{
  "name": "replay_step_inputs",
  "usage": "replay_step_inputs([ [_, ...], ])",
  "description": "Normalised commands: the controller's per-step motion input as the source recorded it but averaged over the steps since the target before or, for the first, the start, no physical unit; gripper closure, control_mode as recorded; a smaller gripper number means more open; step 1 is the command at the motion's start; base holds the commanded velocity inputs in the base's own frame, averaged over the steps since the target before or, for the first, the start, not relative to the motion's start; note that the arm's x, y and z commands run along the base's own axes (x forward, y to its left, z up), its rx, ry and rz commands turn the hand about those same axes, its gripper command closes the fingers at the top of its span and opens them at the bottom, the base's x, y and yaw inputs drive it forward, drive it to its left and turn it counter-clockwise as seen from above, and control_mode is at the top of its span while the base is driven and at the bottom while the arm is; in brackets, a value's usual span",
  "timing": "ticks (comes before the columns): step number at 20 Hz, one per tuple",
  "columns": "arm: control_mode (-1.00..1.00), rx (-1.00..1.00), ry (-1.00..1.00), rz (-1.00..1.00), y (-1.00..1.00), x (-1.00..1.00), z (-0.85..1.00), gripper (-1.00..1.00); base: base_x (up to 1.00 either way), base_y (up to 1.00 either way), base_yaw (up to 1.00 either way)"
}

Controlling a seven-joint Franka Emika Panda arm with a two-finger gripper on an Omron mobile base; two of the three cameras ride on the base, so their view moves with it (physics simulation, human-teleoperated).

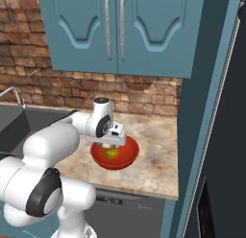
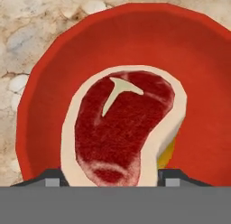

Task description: Take the steak, mango, and lime from the freezer and place them in the bowl on the counter.

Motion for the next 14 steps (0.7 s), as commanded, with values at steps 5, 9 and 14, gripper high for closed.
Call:
replay_step_inputs([
  [5, -1.0, 0.0, 0.0, 0.0, 0.0, -0.45, 0.1, -1.0, 0.0, 0.0, 0.0],
  [9, -1.0, 0.0, 0.0, 0.0, -0.02, -0.67, 0.43, -1.0, 0.0, 0.0, 0.0],
  [14, -1.0, 0.0, 0.0, 0.0, 0.0, -0.63, 0.6, -1.0, 0.0, 0.0, 0.0],
])
